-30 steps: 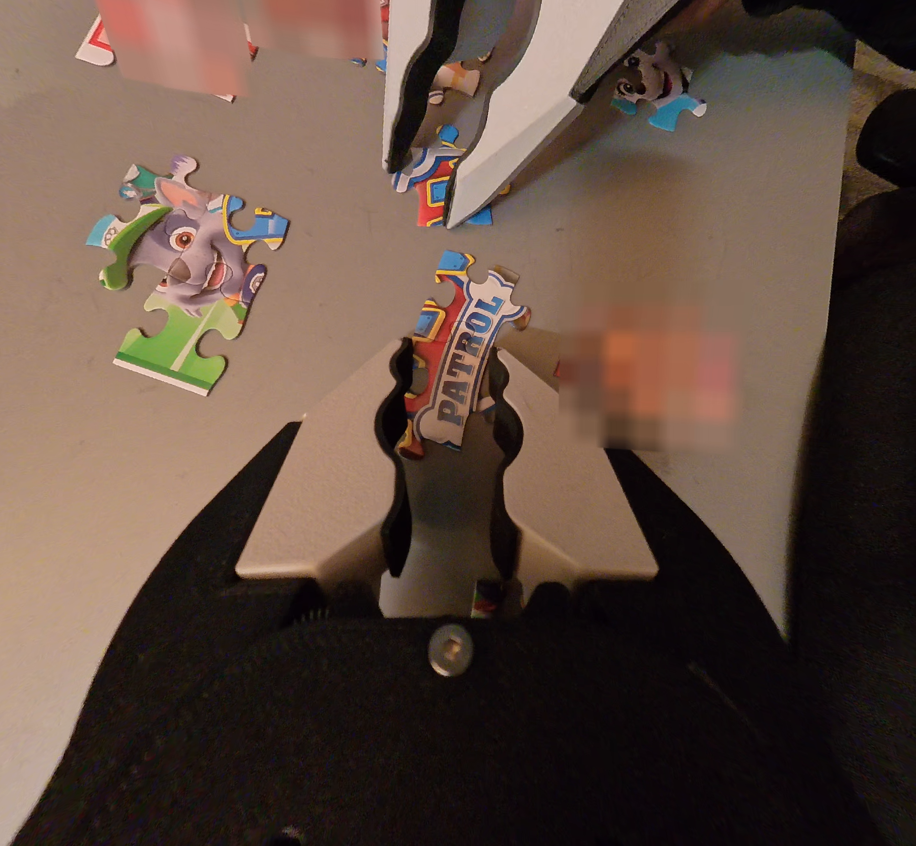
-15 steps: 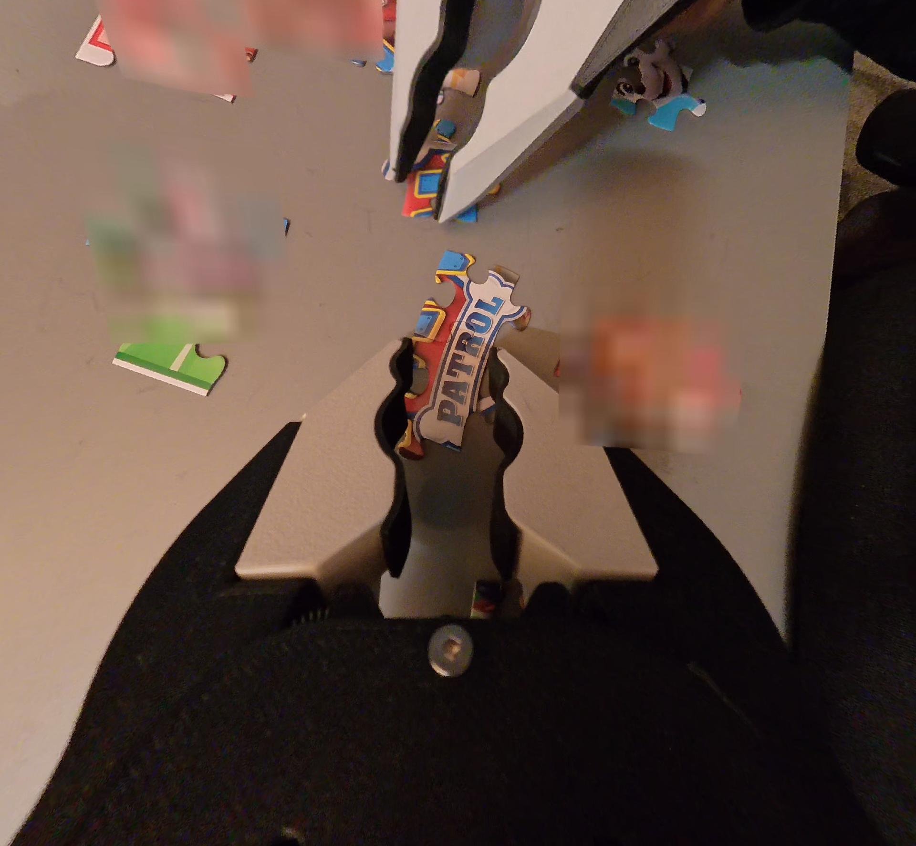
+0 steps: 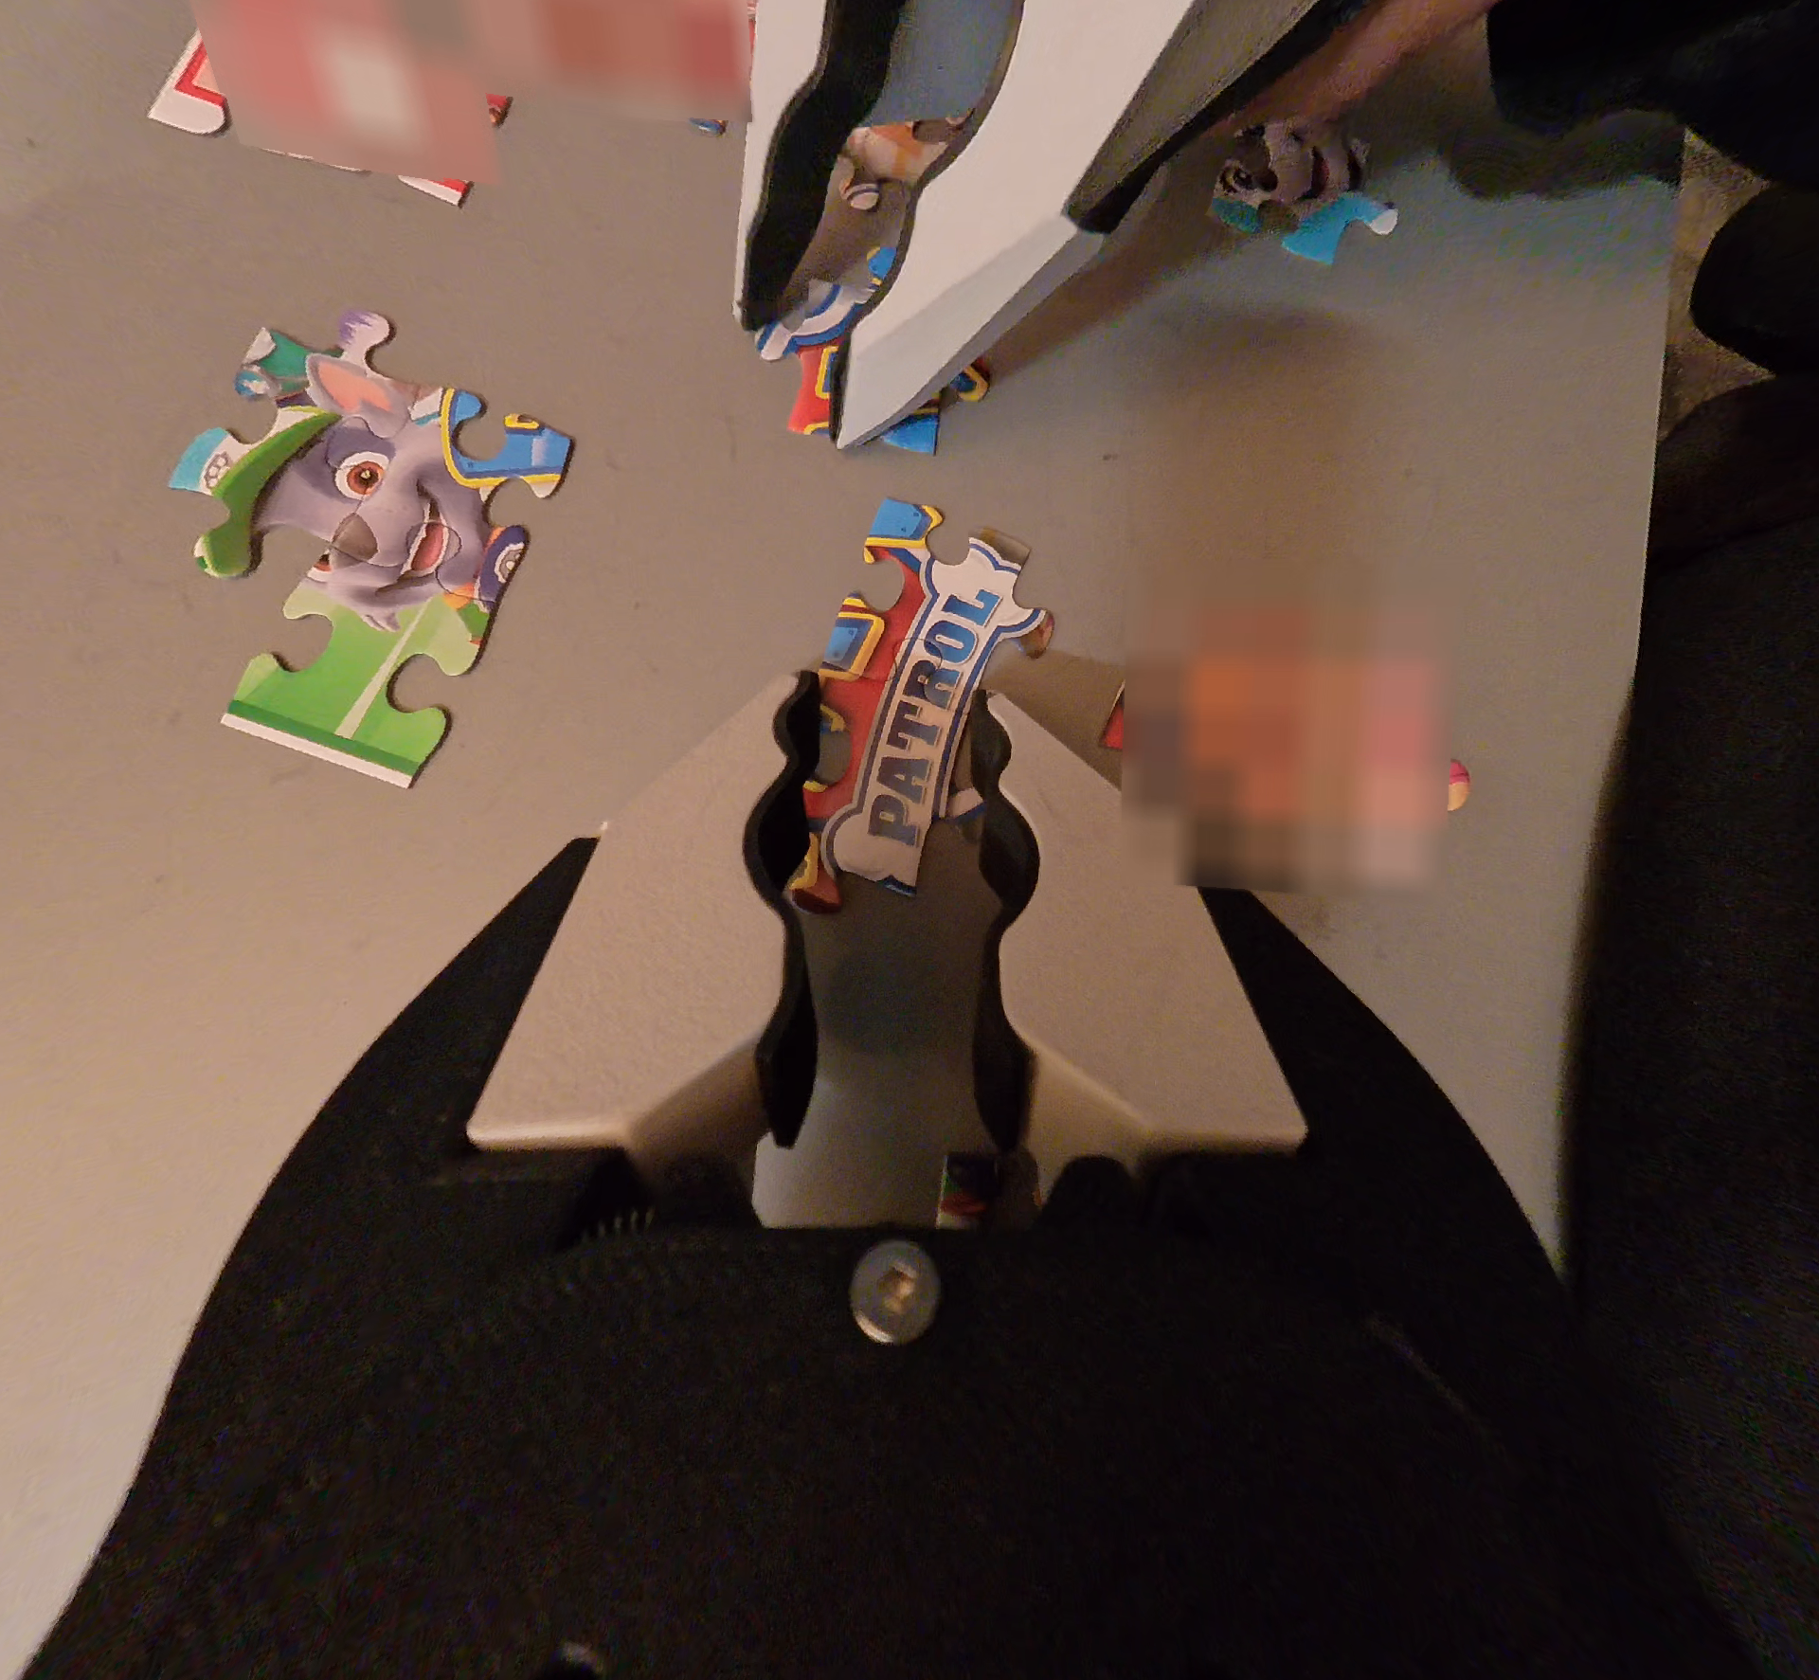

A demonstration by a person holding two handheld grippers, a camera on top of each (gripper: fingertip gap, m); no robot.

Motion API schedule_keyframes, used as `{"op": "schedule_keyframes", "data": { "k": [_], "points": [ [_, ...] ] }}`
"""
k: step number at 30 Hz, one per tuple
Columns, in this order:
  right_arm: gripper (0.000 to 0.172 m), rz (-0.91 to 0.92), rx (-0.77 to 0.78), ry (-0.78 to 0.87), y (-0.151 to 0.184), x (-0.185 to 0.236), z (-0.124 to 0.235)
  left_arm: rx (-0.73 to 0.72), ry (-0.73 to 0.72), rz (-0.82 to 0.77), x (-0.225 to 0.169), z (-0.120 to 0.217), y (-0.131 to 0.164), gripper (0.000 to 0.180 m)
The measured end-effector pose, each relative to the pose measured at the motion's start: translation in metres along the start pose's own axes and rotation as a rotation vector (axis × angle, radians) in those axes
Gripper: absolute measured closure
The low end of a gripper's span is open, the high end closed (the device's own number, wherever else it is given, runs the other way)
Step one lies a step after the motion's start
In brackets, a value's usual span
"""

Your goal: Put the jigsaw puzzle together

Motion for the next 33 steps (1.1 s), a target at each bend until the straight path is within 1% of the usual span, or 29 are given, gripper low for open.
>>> {"op": "schedule_keyframes", "data": {
  "k": [5,6,7,8,11,13,15,17,19,24,26,28,29,30,33],
  "points": [
    [0.145,0.010,0.004,0.009,-0.001,0.002,0.000,0.001,-0.004,-0.003,0.000,0.000,0.000,0.153],
    [0.150,0.025,-0.005,0.000,-0.002,0.003,0.000,0.001,-0.004,-0.003,0.000,0.000,0.000,0.153],
    [0.172,0.045,-0.016,-0.010,-0.002,0.006,0.000,0.001,-0.005,-0.003,0.000,0.000,0.000,0.153],
    [0.172,0.057,-0.021,0.000,-0.002,0.007,-0.002,0.001,-0.005,-0.003,0.000,0.000,0.000,0.153],
    [0.153,0.052,0.003,-0.006,-0.002,0.009,-0.001,0.003,-0.005,-0.002,-0.001,0.001,0.000,0.154],
    [0.148,0.033,0.005,0.011,-0.003,0.005,0.004,0.003,-0.005,0.000,0.000,0.001,0.001,0.154],
    [0.146,-0.001,-0.027,0.010,-0.002,-0.001,0.014,0.003,-0.005,0.000,0.000,0.001,0.001,0.153],
    [0.137,-0.039,-0.039,-0.011,0.001,-0.004,0.023,0.001,-0.004,0.001,0.000,0.001,0.001,0.153],
    [0.130,-0.041,-0.036,-0.024,0.007,-0.007,0.027,0.000,-0.002,0.001,0.000,0.001,0.001,0.153],
    [0.108,0.036,0.042,-0.043,0.019,-0.008,0.015,-0.004,0.001,-0.002,0.000,0.000,0.000,0.153],
    [0.109,0.075,0.050,-0.052,0.017,-0.004,0.012,-0.002,-0.003,-0.004,0.000,0.000,0.000,0.153],
    [0.113,0.095,0.060,-0.065,0.016,-0.001,0.012,0.000,-0.005,-0.003,-0.001,0.001,0.001,0.153],
    [0.124,0.105,0.061,-0.072,0.016,0.000,0.013,-0.001,-0.005,-0.002,-0.001,0.001,0.001,0.153],
    [0.131,0.111,0.062,-0.076,0.016,0.001,0.013,-0.002,-0.005,0.000,-0.001,0.001,0.001,0.153],
    [0.131,0.106,0.063,-0.075,0.016,0.001,0.013,-0.004,-0.002,0.001,0.000,0.001,0.001,0.153]
  ]
}}
Point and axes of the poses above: each gripper's, where its closed fingertips meet, z back along the fingers, y out of its underside, x = y × z across the jaws, the point moved 8 cm from there along z, back along the fingers, and after that the axes turned 8 degrees about -z, right-handed, at the moved point
